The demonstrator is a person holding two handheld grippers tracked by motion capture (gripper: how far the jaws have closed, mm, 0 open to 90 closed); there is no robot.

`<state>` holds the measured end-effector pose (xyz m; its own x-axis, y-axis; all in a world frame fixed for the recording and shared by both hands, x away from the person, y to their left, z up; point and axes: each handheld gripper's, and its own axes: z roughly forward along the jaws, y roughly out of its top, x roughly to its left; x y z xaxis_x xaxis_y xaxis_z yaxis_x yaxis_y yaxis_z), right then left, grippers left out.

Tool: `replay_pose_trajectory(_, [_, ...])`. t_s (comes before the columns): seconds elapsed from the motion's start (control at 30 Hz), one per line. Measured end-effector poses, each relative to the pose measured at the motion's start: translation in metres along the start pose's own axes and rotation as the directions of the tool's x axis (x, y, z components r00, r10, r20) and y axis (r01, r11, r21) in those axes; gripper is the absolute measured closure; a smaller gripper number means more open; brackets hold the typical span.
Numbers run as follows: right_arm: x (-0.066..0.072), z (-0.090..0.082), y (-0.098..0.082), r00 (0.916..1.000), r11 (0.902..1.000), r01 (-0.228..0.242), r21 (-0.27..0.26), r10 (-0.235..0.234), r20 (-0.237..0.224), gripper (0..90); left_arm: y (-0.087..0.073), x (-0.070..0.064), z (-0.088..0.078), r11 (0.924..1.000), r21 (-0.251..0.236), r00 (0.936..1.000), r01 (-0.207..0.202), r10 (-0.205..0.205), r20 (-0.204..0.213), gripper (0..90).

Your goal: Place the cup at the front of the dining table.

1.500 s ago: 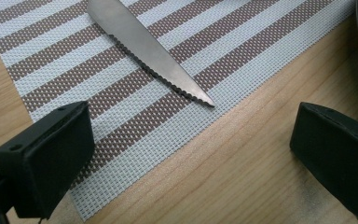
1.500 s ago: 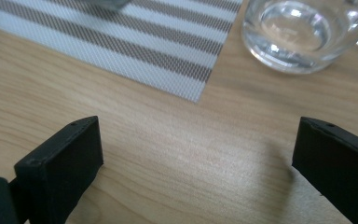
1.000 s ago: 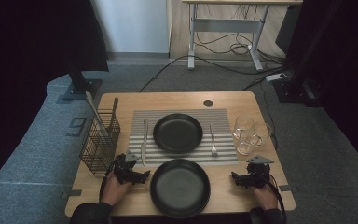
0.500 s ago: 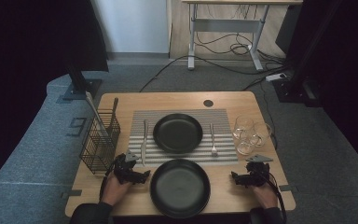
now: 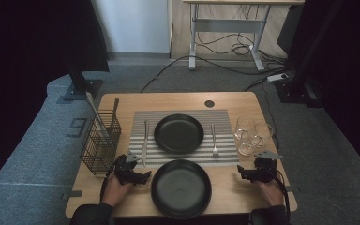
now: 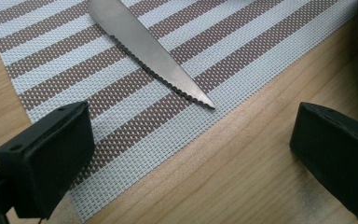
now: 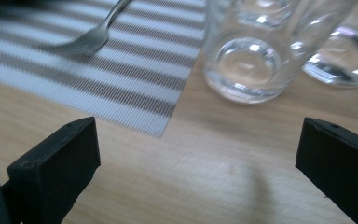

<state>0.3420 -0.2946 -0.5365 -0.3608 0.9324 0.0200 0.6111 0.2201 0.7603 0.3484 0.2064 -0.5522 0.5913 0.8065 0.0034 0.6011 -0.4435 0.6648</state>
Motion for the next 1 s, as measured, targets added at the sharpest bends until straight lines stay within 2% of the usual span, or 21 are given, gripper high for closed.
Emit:
replay_pose_trajectory(0.17, [-0.010,-0.004,0.008,0.9993,0.9993,-0.034,-0.017,0.034,0.013,0.0,0.000,0.000,0.000,1.0000,0.000,1.0000,0.000,0.000,0.000,0.0])
replay_pose_trajectory(0.5, [-0.022,-0.002,0.023,0.9972,0.9986,-0.050,-0.017,0.051,0.056,0.0,0.000,0.000,0.000,1.0000,0.000,1.0000,0.001,-0.001,-0.001,0.0])
replay_pose_trajectory(0.7, [-0.023,0.005,0.036,0.9972,0.9985,-0.052,-0.019,0.053,0.053,0.0,0.000,0.000,0.000,1.0000,-0.001,1.0000,0.002,-0.002,-0.001,0.0])
replay_pose_trajectory(1.0, [-0.023,0.015,0.055,0.9948,0.9981,-0.059,-0.015,0.060,0.082,1.6,0.000,0.000,0.000,1.0000,-0.001,1.0000,0.002,-0.002,-0.001,0.0])
